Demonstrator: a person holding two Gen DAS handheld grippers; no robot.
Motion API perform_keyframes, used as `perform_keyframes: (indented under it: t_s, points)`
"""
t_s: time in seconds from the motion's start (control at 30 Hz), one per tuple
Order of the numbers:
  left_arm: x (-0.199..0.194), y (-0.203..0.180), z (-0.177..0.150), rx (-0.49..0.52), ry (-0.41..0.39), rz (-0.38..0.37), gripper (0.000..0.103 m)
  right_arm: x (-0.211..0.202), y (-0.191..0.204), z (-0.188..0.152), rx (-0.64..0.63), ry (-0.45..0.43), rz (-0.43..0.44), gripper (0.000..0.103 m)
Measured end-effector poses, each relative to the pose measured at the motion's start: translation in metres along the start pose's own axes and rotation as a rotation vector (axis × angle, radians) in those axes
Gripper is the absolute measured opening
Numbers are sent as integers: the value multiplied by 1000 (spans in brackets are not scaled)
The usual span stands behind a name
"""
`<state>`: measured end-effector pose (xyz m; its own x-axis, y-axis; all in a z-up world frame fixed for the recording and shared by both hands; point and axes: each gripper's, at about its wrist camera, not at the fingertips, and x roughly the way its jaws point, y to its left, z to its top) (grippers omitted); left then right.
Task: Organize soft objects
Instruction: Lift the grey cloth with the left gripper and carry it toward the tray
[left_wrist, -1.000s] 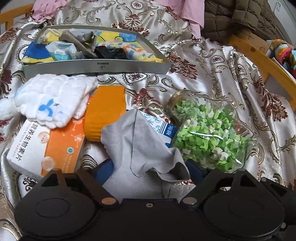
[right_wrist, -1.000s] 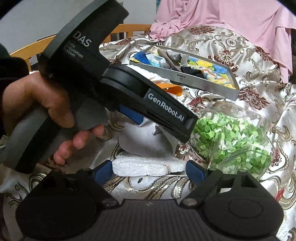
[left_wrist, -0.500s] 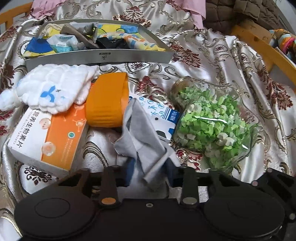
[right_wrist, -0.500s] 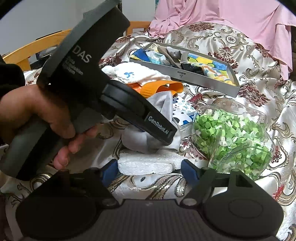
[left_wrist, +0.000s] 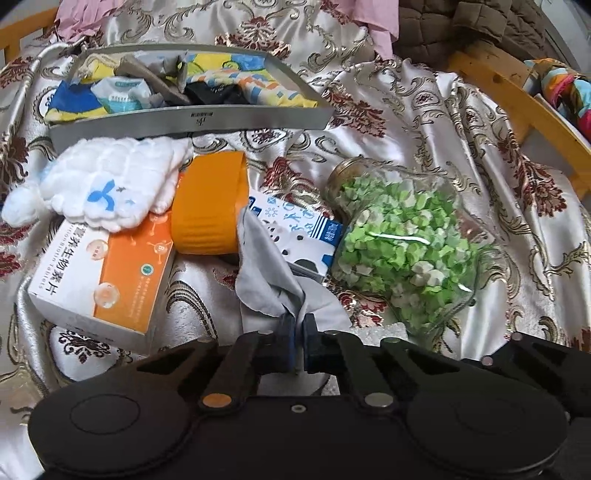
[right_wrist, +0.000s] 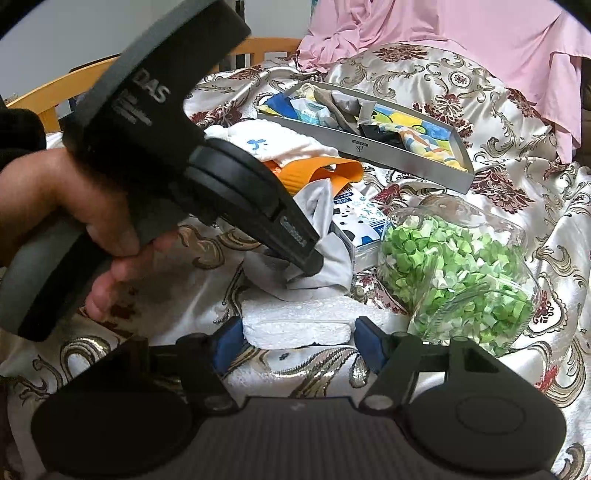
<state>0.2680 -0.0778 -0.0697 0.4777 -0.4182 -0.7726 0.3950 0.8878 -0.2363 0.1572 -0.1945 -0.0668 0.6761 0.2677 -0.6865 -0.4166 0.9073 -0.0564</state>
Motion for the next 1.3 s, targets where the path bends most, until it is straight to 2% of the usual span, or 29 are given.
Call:
perform_keyframes:
  t_s: [0.2, 0.4, 0.57, 0.87, 1.07, 1.3]
  points:
    - [-20, -7, 2, -11, -39, 9, 2, -4, 1, 1, -2, -18, -10, 70]
    - [-51, -22, 10, -18, -106, 24, 2, -18, 2, 3, -10, -87, -23, 70]
    - [-84, -36, 16, -14, -198, 54, 2, -39, 2, 6, -13, -181, -51, 70]
    - [-128, -58, 26, 21, -302, 107, 2, -71, -2, 10, -26, -349, -117, 70]
    - [-150, -59, 27, 14, -352, 122, 2, -84, -11, 12, 1, -413, -123, 70]
    - [-155, -40, 8, -25, -374, 131, 2, -99, -7, 12, -12, -474, -122, 70]
